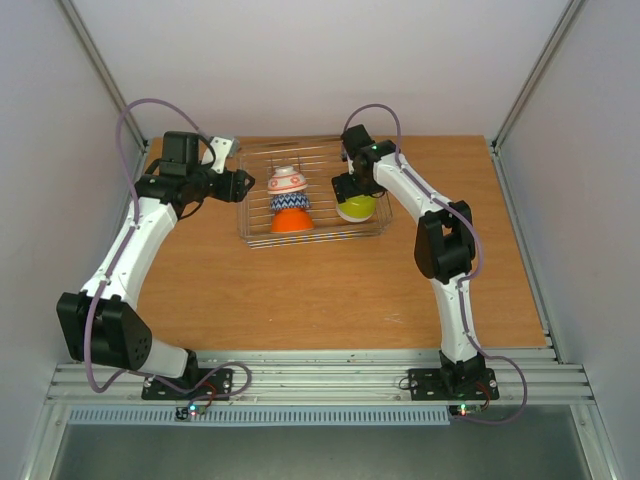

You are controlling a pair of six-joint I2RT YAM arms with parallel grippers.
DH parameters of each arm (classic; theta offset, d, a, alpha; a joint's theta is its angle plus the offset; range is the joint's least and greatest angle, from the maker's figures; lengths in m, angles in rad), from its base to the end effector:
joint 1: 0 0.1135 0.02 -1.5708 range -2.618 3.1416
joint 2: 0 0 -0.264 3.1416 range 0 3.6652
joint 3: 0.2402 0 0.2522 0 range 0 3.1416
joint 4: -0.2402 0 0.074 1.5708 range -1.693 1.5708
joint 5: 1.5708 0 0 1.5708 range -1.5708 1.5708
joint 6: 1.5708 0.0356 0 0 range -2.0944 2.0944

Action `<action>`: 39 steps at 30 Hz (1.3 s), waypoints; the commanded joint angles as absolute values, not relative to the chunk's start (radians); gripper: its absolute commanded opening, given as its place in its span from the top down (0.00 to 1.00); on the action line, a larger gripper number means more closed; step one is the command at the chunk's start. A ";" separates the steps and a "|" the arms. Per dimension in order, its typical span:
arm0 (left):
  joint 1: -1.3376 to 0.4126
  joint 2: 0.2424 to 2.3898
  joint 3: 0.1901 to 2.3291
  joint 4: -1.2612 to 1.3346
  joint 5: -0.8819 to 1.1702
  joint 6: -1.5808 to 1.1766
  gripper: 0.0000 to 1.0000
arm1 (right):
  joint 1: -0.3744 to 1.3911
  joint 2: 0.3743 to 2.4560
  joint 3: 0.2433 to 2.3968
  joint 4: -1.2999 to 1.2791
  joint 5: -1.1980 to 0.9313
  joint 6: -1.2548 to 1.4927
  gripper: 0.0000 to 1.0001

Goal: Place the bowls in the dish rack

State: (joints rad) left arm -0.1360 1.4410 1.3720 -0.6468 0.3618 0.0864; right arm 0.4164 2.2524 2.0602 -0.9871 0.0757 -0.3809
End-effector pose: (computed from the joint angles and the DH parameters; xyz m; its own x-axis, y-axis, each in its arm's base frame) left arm 0.3107 -0.0552 0.3478 -0.6140 0.1655 -0.7718 0.4461 0.8794 -0.1663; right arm 0.4401 0.1917 0.2294 -0.6447 -0.6904 -0.3282 -0.6642 0.7184 -0.2068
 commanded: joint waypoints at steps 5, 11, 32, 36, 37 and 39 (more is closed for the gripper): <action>-0.137 1.450 1.363 -0.614 0.358 0.097 0.29 | 0.425 2.286 2.051 -1.032 0.070 -0.396 0.28; -0.137 1.451 1.363 -0.613 0.359 0.097 0.29 | 0.424 2.266 2.052 -1.026 0.107 -0.394 0.64; -0.137 1.448 1.364 -0.612 0.364 0.097 0.29 | 0.457 2.123 1.931 -0.919 0.254 -0.424 0.50; -0.137 1.447 1.363 -0.613 0.368 0.098 0.29 | 0.491 2.089 1.875 -0.877 0.314 -0.459 0.46; -0.137 1.448 1.362 -0.613 0.368 0.097 0.29 | 0.501 2.086 1.867 -0.869 0.333 -0.470 0.45; -0.137 1.447 1.363 -0.612 0.369 0.097 0.29 | 0.522 2.082 1.846 -0.846 0.365 -0.496 0.41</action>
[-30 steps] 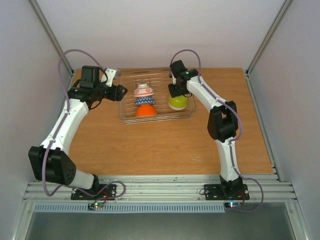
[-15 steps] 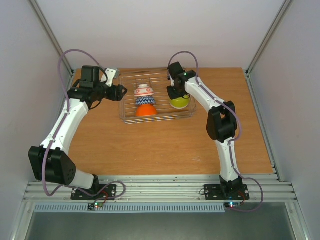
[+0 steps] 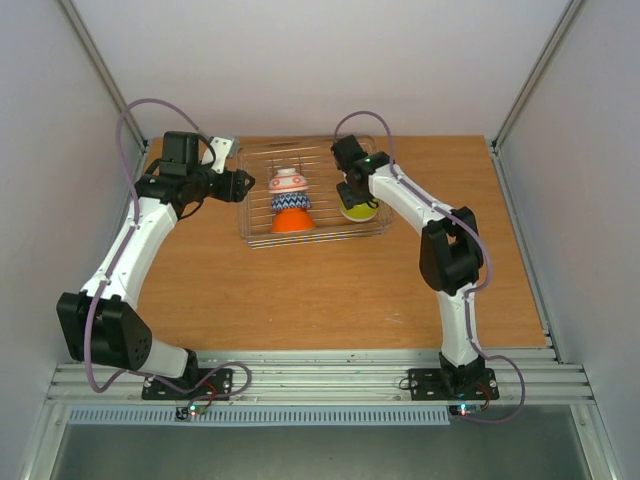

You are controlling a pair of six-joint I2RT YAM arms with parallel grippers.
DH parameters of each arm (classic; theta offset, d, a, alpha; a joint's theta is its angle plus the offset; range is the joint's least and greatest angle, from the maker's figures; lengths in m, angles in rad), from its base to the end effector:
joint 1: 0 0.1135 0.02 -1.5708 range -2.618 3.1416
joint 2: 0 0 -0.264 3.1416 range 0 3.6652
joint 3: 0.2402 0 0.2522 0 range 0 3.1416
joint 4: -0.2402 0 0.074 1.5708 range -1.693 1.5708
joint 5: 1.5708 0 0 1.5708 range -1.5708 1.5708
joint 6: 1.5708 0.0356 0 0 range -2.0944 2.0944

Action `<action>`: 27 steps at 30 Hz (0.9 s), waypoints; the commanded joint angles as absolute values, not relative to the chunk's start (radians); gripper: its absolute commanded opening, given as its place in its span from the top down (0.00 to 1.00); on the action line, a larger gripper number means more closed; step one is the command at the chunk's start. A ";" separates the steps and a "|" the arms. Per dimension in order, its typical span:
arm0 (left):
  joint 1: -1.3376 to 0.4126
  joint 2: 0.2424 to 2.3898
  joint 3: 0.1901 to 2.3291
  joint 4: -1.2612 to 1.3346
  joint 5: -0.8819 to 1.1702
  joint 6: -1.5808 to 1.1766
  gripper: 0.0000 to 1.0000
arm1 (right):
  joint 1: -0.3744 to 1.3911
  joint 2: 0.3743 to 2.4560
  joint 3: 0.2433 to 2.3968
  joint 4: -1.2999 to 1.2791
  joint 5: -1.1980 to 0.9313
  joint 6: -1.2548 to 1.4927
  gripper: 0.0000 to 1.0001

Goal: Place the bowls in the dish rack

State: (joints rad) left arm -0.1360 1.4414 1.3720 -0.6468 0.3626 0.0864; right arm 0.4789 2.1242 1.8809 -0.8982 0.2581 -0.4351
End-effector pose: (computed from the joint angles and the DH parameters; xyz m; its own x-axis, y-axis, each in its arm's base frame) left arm 0.3108 -0.0553 0.3477 -0.6142 0.1655 -0.7716 0.4465 0.8791 -0.1669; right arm 0.4090 0.2021 0.2387 -0.5837 -0.7623 -0.2796 -0.6587 0.6460 -0.3859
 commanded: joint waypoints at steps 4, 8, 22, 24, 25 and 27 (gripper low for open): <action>-0.137 1.442 1.364 -0.612 0.368 0.097 0.29 | 0.559 2.090 1.837 -0.819 0.399 -0.551 0.35; -0.137 1.439 1.361 -0.613 0.370 0.096 0.29 | 0.579 2.131 1.889 -0.859 0.417 -0.584 0.28; -0.137 1.420 1.358 -0.607 0.367 0.101 0.29 | 0.579 2.388 2.307 -1.213 0.426 -0.593 0.16; -0.137 1.419 1.356 -0.606 0.370 0.101 0.29 | 0.579 2.397 2.313 -1.232 0.419 -0.590 0.16; -0.137 1.420 1.355 -0.604 0.371 0.101 0.29 | 0.580 2.400 2.315 -1.241 0.414 -0.586 0.16; -0.137 1.420 1.354 -0.604 0.375 0.100 0.29 | 0.581 2.408 2.320 -1.257 0.414 -0.582 0.16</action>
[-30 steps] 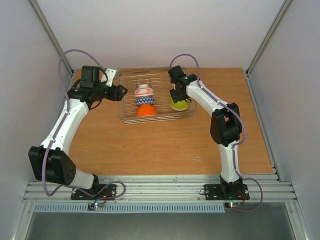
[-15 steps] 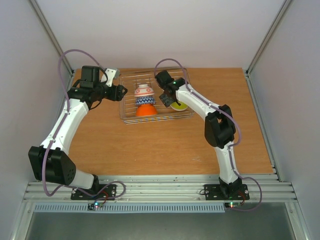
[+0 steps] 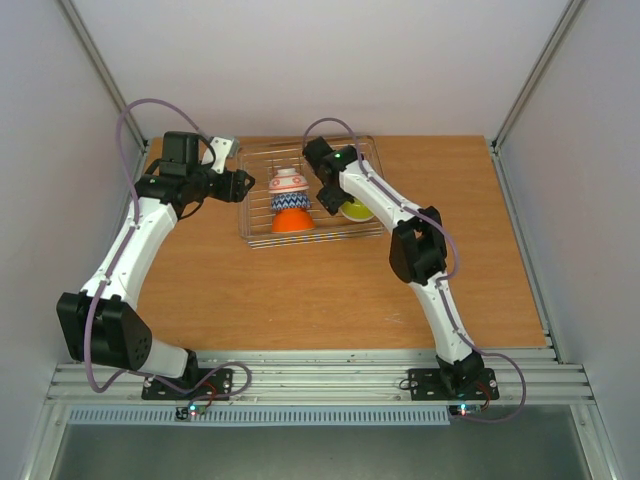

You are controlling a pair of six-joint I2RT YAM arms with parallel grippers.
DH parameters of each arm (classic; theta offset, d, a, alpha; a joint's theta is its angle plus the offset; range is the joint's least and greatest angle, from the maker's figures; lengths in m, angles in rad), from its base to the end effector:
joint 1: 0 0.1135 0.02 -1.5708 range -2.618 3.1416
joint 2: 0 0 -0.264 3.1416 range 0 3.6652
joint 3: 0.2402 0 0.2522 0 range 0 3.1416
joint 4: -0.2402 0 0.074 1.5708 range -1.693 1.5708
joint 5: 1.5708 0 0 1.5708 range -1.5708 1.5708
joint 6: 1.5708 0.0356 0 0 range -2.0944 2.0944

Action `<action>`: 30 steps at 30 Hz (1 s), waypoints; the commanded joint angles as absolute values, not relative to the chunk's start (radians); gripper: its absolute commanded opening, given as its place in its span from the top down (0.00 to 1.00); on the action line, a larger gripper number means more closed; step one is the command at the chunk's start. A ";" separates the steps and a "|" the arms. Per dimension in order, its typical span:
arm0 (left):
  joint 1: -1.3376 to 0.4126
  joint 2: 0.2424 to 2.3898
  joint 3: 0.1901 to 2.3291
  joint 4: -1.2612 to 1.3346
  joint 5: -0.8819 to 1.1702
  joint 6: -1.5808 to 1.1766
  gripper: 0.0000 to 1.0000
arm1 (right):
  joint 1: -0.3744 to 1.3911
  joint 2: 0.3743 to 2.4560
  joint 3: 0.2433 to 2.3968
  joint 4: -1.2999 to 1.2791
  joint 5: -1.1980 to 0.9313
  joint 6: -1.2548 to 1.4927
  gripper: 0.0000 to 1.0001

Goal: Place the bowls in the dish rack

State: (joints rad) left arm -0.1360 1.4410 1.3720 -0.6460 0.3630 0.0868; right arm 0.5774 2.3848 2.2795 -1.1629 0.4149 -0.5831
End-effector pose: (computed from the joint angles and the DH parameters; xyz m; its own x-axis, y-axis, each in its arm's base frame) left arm 0.3107 -0.0553 0.3479 -0.6131 0.1657 -0.7724 0.4472 0.8788 -0.1665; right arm 0.4214 0.2574 0.2269 -0.4480 -0.8933 -0.0369 -0.7734 0.4079 -0.4853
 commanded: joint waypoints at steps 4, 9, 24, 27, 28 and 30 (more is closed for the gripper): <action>-0.137 1.415 1.354 -0.604 0.377 0.097 0.29 | 0.581 2.426 2.326 -1.280 0.432 -0.575 0.16; -0.137 1.411 1.354 -0.604 0.376 0.098 0.29 | 0.584 2.453 2.331 -1.291 0.452 -0.579 0.15; -0.137 1.418 1.353 -0.604 0.374 0.099 0.29 | 0.590 2.523 2.348 -1.262 0.627 -0.591 0.11; -0.137 1.419 1.354 -0.604 0.374 0.099 0.29 | 0.591 2.531 2.348 -1.256 0.649 -0.595 0.12; -0.137 1.418 1.354 -0.604 0.374 0.101 0.29 | 0.591 2.534 2.348 -1.255 0.654 -0.596 0.13; -0.137 1.419 1.353 -0.603 0.374 0.101 0.29 | 0.590 2.536 2.347 -1.254 0.659 -0.597 0.15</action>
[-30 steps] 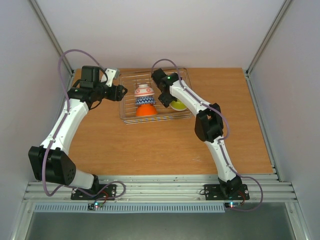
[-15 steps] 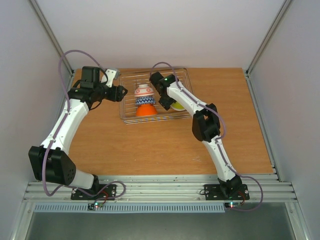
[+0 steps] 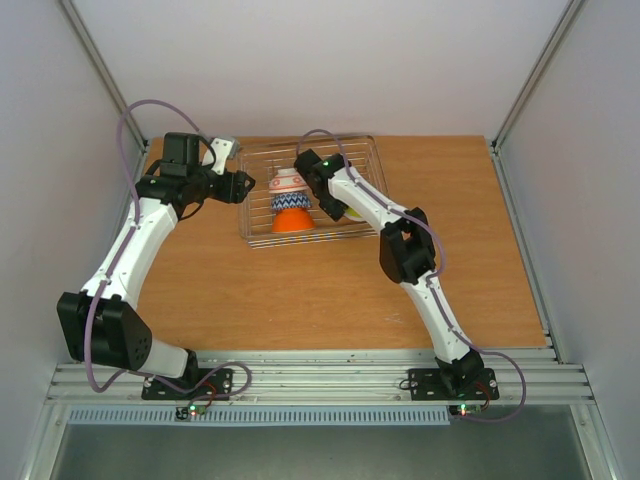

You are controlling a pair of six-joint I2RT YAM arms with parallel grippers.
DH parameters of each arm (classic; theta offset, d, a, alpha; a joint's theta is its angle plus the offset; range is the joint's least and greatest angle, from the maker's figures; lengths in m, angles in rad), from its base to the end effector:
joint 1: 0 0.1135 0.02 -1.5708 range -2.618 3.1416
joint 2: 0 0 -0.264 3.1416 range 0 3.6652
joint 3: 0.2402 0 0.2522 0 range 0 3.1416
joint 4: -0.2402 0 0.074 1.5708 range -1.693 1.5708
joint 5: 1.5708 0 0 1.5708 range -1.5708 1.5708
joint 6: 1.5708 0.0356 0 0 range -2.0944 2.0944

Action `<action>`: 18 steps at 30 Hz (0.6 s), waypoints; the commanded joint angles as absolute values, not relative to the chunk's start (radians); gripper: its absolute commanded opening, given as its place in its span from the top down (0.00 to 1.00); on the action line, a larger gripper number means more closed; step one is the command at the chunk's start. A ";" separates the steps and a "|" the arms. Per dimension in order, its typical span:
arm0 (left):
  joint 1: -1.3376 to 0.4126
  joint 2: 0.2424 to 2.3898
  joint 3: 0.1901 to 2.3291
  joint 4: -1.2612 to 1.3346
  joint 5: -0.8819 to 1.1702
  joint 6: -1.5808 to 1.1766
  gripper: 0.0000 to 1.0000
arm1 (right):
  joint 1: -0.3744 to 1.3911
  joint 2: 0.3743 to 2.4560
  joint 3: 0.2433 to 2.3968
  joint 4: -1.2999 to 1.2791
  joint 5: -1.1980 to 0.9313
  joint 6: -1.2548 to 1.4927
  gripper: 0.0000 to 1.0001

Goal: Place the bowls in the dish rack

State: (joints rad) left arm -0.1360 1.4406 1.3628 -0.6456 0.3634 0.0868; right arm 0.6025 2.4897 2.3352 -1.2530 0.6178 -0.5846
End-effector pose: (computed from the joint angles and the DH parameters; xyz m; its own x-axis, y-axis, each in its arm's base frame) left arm 0.3104 -0.0552 0.3450 -0.6195 0.1666 -0.7671 0.4461 0.8788 -0.1694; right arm 0.4219 0.2652 0.1936 -0.4658 -0.8664 0.1798 -0.7692 0.2960 -0.5664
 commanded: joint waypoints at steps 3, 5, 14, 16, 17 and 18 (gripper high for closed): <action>-0.137 1.419 1.354 -0.604 0.374 0.101 0.29 | 0.591 2.530 2.346 -1.252 0.664 -0.591 0.28; -0.137 1.419 1.354 -0.604 0.375 0.101 0.29 | 0.590 2.519 2.342 -1.246 0.665 -0.588 0.41; -0.137 1.417 1.354 -0.604 0.377 0.099 0.29 | 0.590 2.431 2.288 -1.194 0.686 -0.583 0.75; -0.137 1.417 1.353 -0.604 0.377 0.098 0.29 | 0.592 2.416 2.282 -1.186 0.695 -0.582 0.79; -0.137 1.417 1.354 -0.604 0.377 0.097 0.29 | 0.593 2.410 2.280 -1.184 0.700 -0.581 0.80; -0.137 1.415 1.353 -0.604 0.377 0.097 0.29 | 0.594 2.404 2.278 -1.184 0.704 -0.582 0.82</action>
